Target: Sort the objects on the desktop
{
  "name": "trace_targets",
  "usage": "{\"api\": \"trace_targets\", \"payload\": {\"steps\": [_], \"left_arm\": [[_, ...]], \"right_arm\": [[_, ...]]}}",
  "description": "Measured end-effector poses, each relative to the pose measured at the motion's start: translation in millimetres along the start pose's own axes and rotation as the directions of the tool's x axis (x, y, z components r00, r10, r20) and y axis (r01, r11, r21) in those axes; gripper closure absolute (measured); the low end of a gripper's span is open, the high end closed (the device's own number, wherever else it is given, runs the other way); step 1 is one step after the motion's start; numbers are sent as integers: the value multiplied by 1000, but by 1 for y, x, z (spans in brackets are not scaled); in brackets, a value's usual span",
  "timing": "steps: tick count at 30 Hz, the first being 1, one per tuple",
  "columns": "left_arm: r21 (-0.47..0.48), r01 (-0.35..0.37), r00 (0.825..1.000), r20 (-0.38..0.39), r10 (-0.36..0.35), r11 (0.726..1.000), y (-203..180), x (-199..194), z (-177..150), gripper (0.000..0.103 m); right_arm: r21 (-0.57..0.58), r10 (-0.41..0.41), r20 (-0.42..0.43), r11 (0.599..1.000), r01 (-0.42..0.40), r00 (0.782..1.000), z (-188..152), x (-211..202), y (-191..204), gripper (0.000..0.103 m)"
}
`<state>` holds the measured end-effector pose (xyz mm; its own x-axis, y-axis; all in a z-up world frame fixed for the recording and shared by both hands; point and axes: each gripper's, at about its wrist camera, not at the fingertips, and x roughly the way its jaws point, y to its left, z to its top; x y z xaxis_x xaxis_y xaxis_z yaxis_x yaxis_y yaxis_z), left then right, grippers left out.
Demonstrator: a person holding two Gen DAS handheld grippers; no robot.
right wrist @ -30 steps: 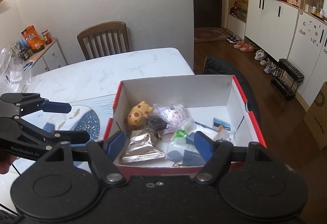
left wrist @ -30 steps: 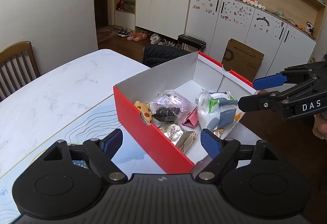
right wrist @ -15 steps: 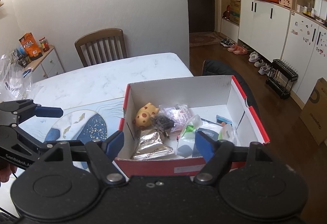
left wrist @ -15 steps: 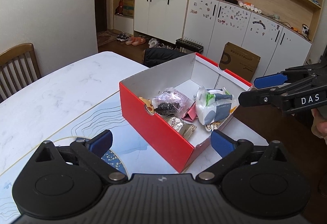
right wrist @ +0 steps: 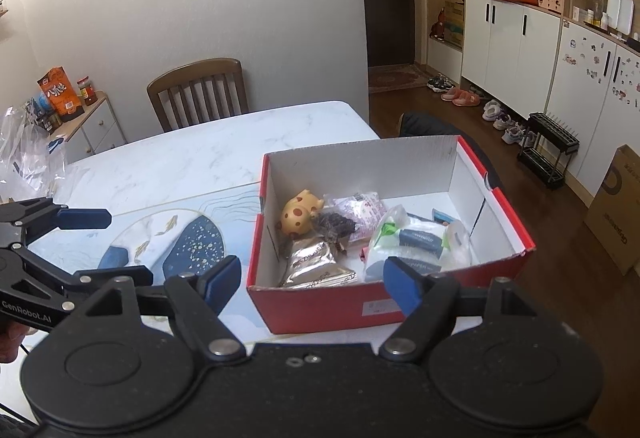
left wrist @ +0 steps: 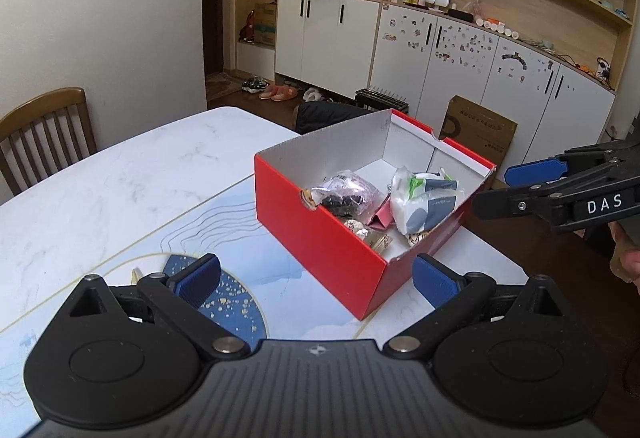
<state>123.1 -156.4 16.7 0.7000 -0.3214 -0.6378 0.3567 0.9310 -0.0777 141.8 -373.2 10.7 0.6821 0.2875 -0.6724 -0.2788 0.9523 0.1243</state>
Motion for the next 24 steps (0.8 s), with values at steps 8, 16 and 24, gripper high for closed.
{"api": "trace_targets", "payload": {"steps": [8, 16, 24], "left_arm": [[-41, 1, 1000, -17, -1, 999, 6, -2, -10, 0], [-34, -5, 1000, -23, 4, 999, 8, -2, -15, 0], [-30, -2, 1000, -26, 1, 1000, 13, -4, -16, 0]], "right_arm": [[7, -5, -19, 1000, 5, 1000, -11, 1, 9, 25], [14, -9, -28, 1000, 10, 1000, -16, 1, 12, 24], [18, -18, -35, 1000, 19, 999, -16, 3, 15, 24]]}}
